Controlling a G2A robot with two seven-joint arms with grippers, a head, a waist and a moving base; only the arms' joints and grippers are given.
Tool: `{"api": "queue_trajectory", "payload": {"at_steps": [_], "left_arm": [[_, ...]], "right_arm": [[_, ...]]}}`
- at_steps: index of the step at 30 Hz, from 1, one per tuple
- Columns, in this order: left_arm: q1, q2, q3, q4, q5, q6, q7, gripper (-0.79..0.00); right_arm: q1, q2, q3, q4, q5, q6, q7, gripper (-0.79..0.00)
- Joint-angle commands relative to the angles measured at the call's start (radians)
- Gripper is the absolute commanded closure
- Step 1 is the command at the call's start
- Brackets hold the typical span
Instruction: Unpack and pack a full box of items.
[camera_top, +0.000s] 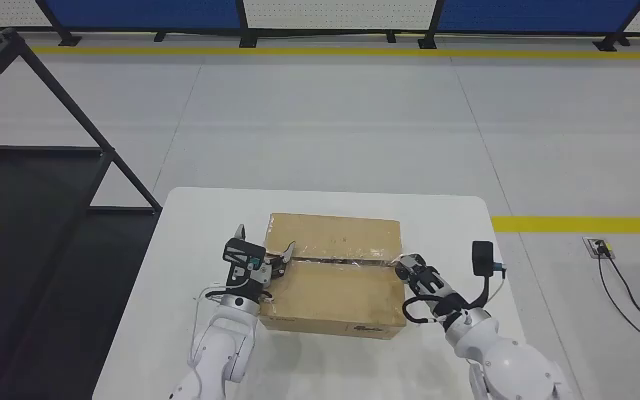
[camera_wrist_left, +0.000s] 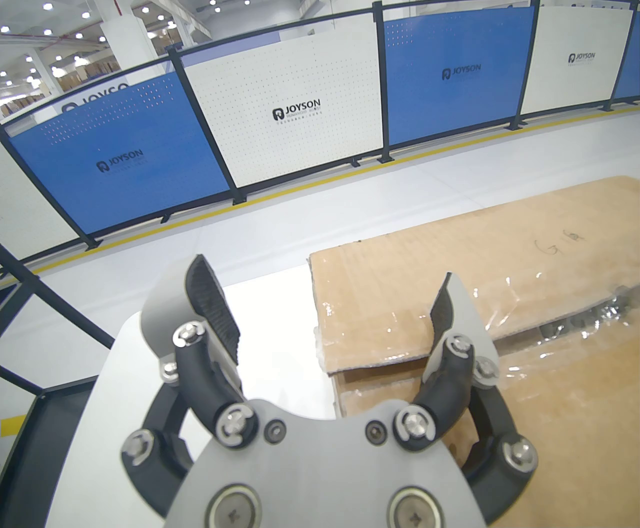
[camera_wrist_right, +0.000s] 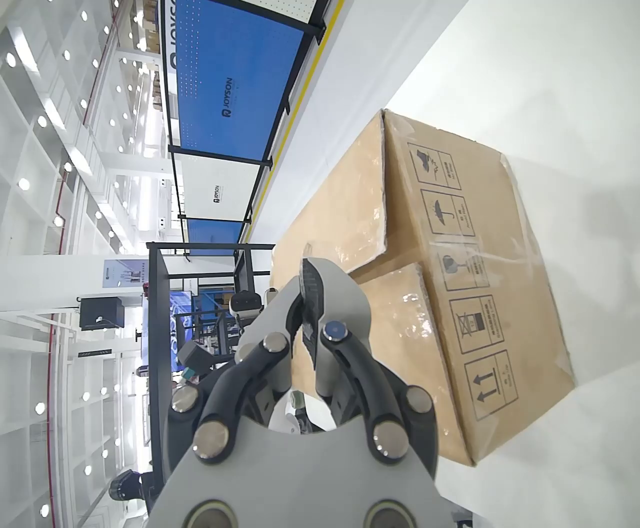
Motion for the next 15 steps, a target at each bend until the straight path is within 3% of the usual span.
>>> {"api": "queue_trajectory", "payload": {"at_steps": [1, 15], "left_arm": [[0.000, 0.000, 0.001, 0.000, 0.000, 0.001, 0.000, -0.785], [-0.001, -0.002, 0.003, -0.001, 0.006, 0.002, -0.003, -0.785]], "right_arm": [[-0.002, 0.002, 0.004, -0.001, 0.005, 0.003, 0.002, 0.000], [-0.019, 0.014, 0.013, -0.010, 0.019, 0.025, 0.003, 0.000]]}}
